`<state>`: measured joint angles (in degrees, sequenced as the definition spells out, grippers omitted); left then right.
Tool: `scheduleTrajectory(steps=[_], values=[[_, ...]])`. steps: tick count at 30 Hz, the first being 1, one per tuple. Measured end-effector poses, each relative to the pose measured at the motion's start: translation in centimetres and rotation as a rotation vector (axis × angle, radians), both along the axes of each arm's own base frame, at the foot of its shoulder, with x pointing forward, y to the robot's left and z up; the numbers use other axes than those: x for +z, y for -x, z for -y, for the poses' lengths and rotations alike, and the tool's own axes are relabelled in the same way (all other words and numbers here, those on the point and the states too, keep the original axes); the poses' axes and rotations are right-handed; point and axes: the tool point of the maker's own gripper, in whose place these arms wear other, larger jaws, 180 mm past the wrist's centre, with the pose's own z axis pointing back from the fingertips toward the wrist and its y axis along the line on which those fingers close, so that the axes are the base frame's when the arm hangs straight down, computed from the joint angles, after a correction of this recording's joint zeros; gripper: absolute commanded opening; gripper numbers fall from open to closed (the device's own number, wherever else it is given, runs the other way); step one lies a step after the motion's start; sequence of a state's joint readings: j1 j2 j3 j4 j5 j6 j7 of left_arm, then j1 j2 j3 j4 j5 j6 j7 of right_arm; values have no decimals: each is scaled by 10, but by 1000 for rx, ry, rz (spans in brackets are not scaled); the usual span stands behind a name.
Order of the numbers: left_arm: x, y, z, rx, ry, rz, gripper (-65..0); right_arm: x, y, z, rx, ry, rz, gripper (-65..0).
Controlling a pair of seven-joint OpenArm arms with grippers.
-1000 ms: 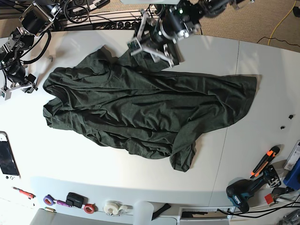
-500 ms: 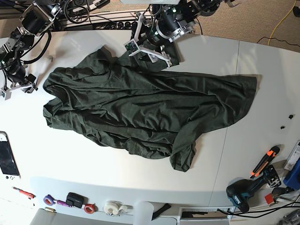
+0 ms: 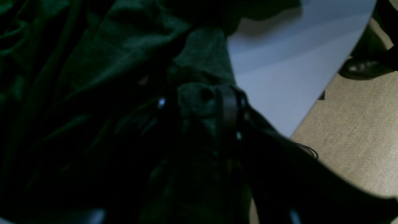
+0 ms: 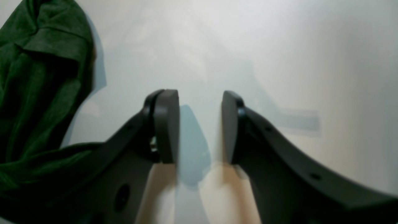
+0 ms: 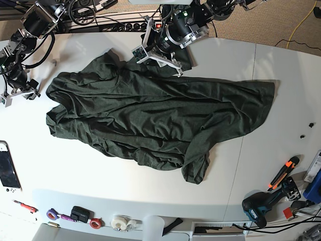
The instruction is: Layout the t-shirt on the table in an organized manner, then fold the t-shirt properly
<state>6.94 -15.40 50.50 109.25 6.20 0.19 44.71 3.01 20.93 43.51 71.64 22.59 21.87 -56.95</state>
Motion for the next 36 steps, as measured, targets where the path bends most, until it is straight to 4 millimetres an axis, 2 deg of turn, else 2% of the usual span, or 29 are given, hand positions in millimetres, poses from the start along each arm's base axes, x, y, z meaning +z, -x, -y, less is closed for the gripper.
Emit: scheduleTrajectory(steps=[4,6,9,11,26,32,36], values=[[-20,14,1,-54,-25,-68,-463,0,0,0,0,0,0,-414],[-23,13,3,-55,-17,-69,-470,0,0,0,0,0,1,-414],[-24,10,3,-55,-25,-49,-557,0,0,0,0,0,0,-414],[-24,9,3,-52,-27,-45,-575,0,0,0,0,0,0,-414],[-23,10,2,-50,-31,-47,-575,0,0,0,0,0,1,-414],[-11,8,0,-47,-31,-29,-575,0,0,0,0,0,1,-414],[-11,8,0,-48,-31,-30,-574,0,0,0,0,1,1,-414]])
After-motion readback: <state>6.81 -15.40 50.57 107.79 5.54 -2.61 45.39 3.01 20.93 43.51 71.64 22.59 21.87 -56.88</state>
